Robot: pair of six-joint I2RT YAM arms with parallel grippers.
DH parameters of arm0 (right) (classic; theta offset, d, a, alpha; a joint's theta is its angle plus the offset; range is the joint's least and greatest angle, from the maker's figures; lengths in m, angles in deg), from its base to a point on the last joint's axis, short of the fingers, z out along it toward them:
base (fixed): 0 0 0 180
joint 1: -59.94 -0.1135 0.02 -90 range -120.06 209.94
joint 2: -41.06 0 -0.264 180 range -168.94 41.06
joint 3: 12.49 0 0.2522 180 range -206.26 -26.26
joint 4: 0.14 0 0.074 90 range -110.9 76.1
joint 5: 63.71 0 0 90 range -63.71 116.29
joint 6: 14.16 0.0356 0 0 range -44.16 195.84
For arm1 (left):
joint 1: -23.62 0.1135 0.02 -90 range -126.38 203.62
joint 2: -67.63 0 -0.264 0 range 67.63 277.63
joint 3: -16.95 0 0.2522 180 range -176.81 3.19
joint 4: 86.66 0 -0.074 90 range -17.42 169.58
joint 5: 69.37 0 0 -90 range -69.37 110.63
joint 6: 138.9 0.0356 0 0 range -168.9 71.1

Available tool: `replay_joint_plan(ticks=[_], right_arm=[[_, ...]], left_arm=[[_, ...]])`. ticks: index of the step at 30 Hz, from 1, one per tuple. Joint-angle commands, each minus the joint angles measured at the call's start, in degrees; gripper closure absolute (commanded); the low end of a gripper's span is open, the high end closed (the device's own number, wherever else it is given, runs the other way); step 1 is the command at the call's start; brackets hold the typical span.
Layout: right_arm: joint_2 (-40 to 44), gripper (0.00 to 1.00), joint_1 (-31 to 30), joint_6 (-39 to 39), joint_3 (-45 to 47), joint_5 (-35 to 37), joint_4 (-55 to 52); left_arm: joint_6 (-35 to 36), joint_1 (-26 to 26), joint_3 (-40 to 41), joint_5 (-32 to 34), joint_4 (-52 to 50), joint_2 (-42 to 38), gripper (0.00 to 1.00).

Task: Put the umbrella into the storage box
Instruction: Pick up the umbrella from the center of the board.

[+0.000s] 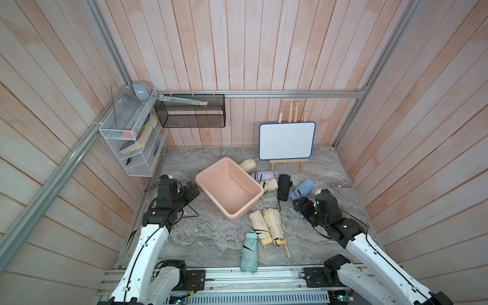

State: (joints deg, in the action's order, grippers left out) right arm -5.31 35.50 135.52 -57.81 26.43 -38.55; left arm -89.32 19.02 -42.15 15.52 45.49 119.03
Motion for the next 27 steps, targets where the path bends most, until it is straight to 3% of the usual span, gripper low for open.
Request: replay_joint_plan(ticks=[1, 6, 13, 17, 21, 27], right_arm=[[-0.95, 0.19, -0.60, 2.46, -2.70, 0.87, -7.89], [-3.39, 0.19, -0.61, -0.37, -6.71, 1.11, -11.68], [-5.05, 0.14, -0.56, -3.02, -11.50, 6.63, -17.23], [-4.57, 0.13, -0.35, -5.12, -11.01, 6.54, -16.36], [-3.52, 0.12, -0.26, -5.67, -9.52, 6.63, -16.62], [0.68, 0.12, -0.16, -3.52, -5.83, 7.23, -16.65]], left_arm=[[-4.69, -6.20, -2.87, 0.05, -8.42, -2.49, 0.00], [-11.28, -21.96, -9.11, 9.74, -17.18, -3.05, 0.00], [-25.49, -52.10, -16.17, 24.50, -27.24, 3.27, 0.00], [-28.83, -63.86, -18.53, 24.99, -27.55, 10.72, 0.00], [-30.47, -71.03, -17.76, 21.28, -24.42, 15.85, 0.00], [-29.81, -73.36, -14.73, 15.14, -18.87, 22.13, 0.00]])
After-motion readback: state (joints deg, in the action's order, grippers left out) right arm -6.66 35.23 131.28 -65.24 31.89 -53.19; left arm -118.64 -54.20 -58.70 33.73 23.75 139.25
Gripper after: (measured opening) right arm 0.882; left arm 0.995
